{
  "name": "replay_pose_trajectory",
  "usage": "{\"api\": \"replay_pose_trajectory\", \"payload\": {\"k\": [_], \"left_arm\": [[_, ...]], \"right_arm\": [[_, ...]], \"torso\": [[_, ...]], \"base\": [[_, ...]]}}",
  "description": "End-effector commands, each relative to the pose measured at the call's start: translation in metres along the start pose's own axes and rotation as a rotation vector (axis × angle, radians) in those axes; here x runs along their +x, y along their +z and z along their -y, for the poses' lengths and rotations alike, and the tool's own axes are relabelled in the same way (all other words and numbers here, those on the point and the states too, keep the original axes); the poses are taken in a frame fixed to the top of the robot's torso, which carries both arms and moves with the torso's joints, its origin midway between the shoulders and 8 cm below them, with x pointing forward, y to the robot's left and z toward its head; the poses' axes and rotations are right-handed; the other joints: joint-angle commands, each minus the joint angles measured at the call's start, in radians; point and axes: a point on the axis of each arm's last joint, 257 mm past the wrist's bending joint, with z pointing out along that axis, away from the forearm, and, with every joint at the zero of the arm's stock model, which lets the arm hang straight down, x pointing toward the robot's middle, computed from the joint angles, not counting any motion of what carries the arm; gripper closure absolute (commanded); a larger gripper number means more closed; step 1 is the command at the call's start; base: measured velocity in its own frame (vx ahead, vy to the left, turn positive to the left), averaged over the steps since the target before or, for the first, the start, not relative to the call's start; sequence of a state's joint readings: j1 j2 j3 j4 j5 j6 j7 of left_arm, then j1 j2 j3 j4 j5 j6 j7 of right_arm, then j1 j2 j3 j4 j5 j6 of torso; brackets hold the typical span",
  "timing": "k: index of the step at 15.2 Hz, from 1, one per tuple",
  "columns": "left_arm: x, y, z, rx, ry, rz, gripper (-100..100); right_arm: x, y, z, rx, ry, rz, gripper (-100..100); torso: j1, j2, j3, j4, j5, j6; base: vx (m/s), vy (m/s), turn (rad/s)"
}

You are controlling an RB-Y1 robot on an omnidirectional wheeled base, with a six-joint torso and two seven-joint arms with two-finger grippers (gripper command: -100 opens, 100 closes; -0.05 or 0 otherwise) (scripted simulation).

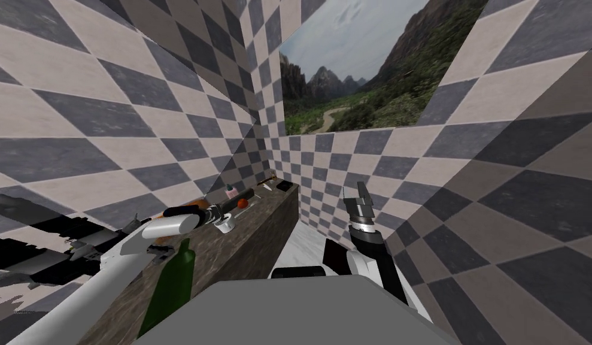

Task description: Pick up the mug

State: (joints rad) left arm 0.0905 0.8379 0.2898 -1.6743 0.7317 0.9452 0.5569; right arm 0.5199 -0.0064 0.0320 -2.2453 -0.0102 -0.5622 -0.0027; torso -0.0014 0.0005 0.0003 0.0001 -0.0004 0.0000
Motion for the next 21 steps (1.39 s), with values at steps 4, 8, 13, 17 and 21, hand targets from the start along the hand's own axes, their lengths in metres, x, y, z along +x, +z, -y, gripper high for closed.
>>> {"api": "replay_pose_trajectory", "payload": {"k": [4,8,13,17,21], "left_arm": [[-0.029,-0.003,-0.009,-0.105,-0.068,0.072,-100],[-0.046,-0.008,-0.018,-0.175,-0.107,0.119,-100],[-0.063,-0.016,-0.030,-0.253,-0.146,0.170,-100],[-0.085,-0.029,-0.037,-0.336,-0.222,0.228,-100],[-0.098,-0.041,-0.050,-0.412,-0.258,0.275,-100]], "right_arm": [[0.000,0.000,0.000,0.000,0.000,0.000,0],[0.000,0.000,0.000,0.000,0.000,0.000,0],[0.000,0.000,0.000,0.000,0.000,0.000,0],[0.000,0.000,0.000,0.000,0.000,0.000,0],[0.000,0.000,0.000,0.000,0.000,0.000,0]], "torso": [[0.000,-0.001,0.000,0.000,0.000,0.000],[0.001,-0.001,0.000,0.000,0.000,0.000],[0.001,0.000,0.000,0.000,0.000,0.000],[0.001,-0.001,-0.001,0.000,0.000,0.000],[0.001,-0.001,-0.001,0.000,0.000,0.000]], "base": [[0.020,-0.004,-0.124],[0.017,0.003,-0.078],[0.015,0.005,-0.064],[0.028,0.010,-0.091],[0.022,0.016,-0.093]]}}
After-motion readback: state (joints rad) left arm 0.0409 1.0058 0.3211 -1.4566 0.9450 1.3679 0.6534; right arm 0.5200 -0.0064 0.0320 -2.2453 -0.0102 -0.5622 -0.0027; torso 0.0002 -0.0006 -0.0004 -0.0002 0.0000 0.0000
